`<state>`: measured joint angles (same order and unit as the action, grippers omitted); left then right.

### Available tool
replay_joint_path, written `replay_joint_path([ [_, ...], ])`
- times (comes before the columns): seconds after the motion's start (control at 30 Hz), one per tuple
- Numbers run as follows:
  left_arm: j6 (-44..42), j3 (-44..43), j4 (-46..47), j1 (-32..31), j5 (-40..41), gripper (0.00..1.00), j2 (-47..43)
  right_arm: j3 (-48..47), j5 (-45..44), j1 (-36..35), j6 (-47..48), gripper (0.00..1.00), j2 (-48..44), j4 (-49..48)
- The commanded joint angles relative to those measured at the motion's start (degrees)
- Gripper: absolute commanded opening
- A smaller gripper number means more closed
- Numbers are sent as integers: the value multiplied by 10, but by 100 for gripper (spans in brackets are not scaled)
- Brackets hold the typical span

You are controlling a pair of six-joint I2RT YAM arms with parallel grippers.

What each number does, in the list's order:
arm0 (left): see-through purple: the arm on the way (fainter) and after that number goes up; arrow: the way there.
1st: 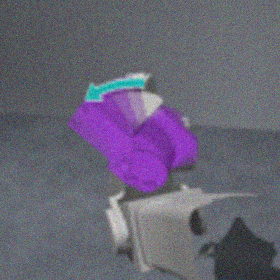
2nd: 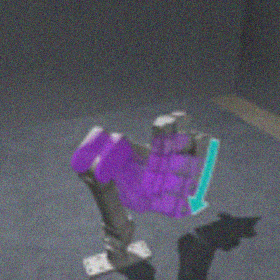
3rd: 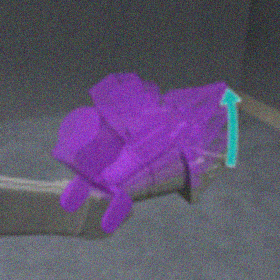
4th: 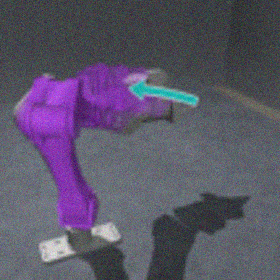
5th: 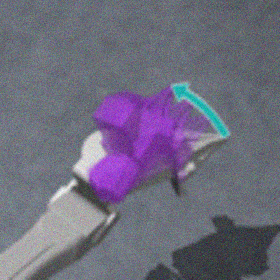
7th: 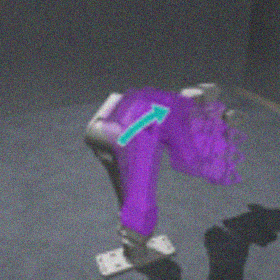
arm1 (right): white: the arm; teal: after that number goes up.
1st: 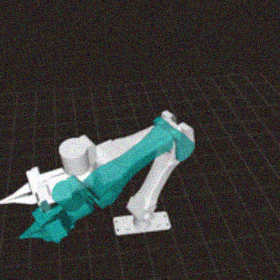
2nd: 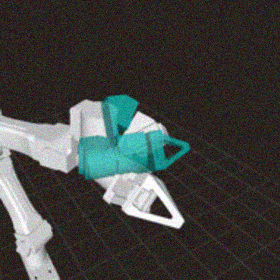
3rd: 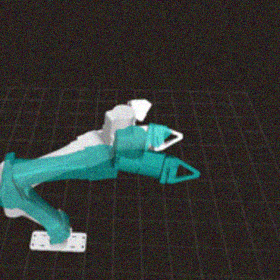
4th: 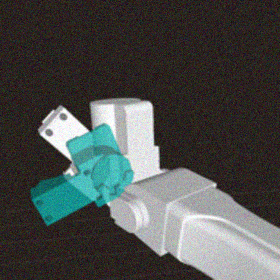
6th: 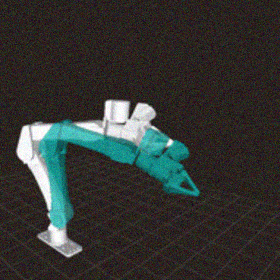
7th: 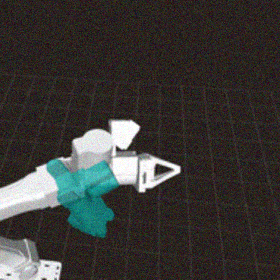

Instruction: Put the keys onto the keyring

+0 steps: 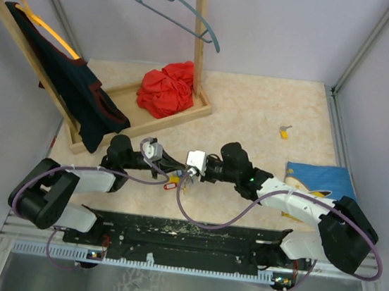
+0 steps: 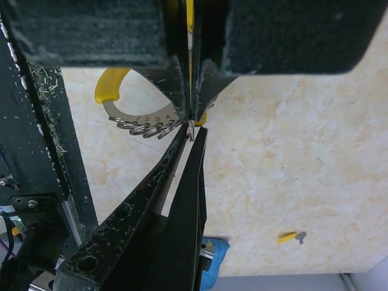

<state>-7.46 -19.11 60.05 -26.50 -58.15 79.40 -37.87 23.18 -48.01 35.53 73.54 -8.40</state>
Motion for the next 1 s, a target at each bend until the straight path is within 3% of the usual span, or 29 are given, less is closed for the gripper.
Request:
replay_joint_path([
  [0.0, 5, 5, 39, 2, -22, 0, -5, 3, 8, -6, -13, 15, -20, -50],
  [0.17, 8, 7, 46, 2, -28, 0, -4, 3, 14, -6, -18, 14, -16, -57],
  [0.33, 10, 8, 53, 3, -28, 0, -2, -6, 7, -6, -12, 0, -13, -33],
  [0.57, -8, 0, 14, 3, -20, 0, -6, -52, -17, -6, 18, 0, -35, 60],
  [0.97, -8, -5, -14, 4, 0, 23, -24, -120, -30, -22, 47, 0, -19, 146],
])
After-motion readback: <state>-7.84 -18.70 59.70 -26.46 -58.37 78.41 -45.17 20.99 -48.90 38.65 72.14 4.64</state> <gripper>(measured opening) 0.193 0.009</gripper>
